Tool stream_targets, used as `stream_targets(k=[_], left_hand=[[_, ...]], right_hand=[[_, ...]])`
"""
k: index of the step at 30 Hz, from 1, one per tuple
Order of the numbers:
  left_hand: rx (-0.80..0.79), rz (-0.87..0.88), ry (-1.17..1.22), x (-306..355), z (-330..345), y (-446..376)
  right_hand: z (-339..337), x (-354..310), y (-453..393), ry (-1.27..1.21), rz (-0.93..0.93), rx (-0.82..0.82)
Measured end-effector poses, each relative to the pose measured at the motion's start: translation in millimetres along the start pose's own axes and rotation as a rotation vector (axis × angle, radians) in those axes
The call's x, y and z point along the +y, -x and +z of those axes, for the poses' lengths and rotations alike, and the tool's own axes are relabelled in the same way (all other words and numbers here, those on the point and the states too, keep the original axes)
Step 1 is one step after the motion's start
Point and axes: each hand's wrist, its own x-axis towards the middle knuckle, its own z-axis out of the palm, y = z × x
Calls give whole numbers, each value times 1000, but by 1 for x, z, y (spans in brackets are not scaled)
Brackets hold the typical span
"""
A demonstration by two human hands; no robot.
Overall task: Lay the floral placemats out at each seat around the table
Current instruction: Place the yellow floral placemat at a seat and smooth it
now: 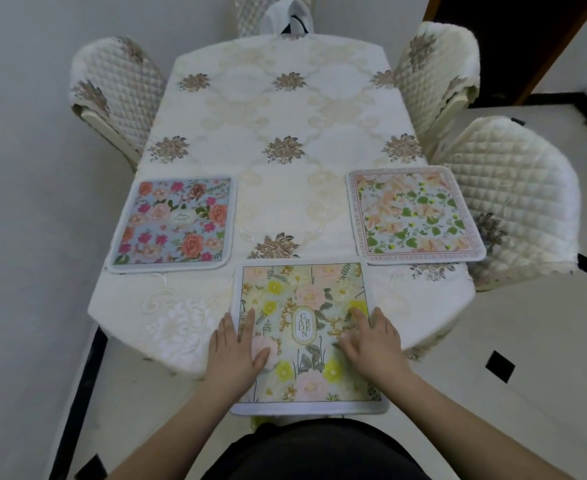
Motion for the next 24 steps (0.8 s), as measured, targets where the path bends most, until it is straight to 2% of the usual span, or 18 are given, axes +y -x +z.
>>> stream_targets(k=[5,8,11,14,16,20,24], left_hand=[[42,-22,128,4,-10,6],[135,-33,280,10,-21,11],[231,-52,583,15,-34,15],[260,-194,963,15,-48,16],[242,-255,1053,12,-53,16],[60,-384,1215,8,-51,19],[62,-392,1265,10,-49,30]], right_hand=[[0,-1,9,-247,-6,111],[-2,5,14,-451,-53,174],[-13,17,12,-685,9,204],[-27,30,4,-907,125,81],[-31,37,3,-934,104,9],[-30,36,8,-914,12,-128],[-33,25,10,-808,-56,-87]])
